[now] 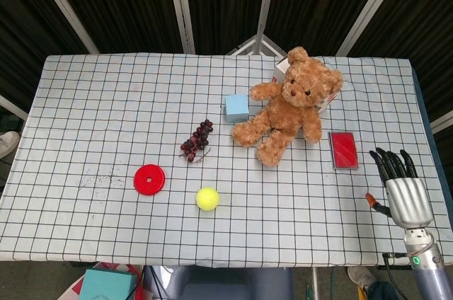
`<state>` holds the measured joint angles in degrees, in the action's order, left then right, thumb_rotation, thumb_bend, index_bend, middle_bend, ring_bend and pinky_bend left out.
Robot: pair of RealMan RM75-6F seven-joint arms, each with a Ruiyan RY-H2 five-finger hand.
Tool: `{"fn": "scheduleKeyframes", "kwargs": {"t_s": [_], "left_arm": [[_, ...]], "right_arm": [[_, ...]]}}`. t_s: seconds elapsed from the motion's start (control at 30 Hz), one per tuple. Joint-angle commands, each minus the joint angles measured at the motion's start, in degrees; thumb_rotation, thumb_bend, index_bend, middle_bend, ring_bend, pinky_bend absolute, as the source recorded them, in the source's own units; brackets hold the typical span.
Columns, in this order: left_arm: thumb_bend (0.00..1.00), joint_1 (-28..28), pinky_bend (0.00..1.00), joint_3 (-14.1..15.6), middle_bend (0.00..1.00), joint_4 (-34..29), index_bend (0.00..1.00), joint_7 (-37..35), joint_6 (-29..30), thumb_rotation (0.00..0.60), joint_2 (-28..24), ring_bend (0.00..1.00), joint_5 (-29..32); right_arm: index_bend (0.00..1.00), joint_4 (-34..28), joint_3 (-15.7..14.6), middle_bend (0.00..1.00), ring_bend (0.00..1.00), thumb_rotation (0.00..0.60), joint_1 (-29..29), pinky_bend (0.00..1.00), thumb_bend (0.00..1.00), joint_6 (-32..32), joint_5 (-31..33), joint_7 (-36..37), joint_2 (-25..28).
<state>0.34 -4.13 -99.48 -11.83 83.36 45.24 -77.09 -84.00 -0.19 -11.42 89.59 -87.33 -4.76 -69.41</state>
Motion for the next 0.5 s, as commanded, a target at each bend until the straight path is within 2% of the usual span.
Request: {"fn": "scheduleKeyframes", "kwargs": {"t_s": [0.03,0.27,0.4,0.5], "left_arm": [[0.18,0.22,0.14,0.08,0.00,0.17,0.16,-0.89,0.44,0.600,-0.18,0.01,-0.63],[0.18,0.09,0.14,0.41,0.00,0.42,0.16,-1.15,0.34,0.600,-0.20,0.01,-1.61],[0.18,-0.07,0.14,0.50,0.00,0.36,0.16,-0.36,0.36,0.600,0.03,0.01,-1.89],[0.18,-0.26,0.14,0.42,0.00,0.41,0.17,-0.18,-0.23,0.600,0.09,0.01,-1.16]], "right_arm": [[0.11,4.17,-1.99,0.12,0.13,0.600,2.93,0.00,0.24,5.18,-4.67,-1.79,-1.91],[0.11,3.65,-1.76,0.12,0.13,0.600,4.21,0.00,0.24,5.92,-5.04,-3.12,-1.15],[0.16,2.65,-1.32,0.21,0.14,0.600,4.29,0.00,0.24,5.09,-4.68,-2.50,-0.58],[0.17,2.60,-1.01,0.21,0.15,0.600,4.04,0.00,0.24,3.83,-4.19,-0.89,-0.55]]}}
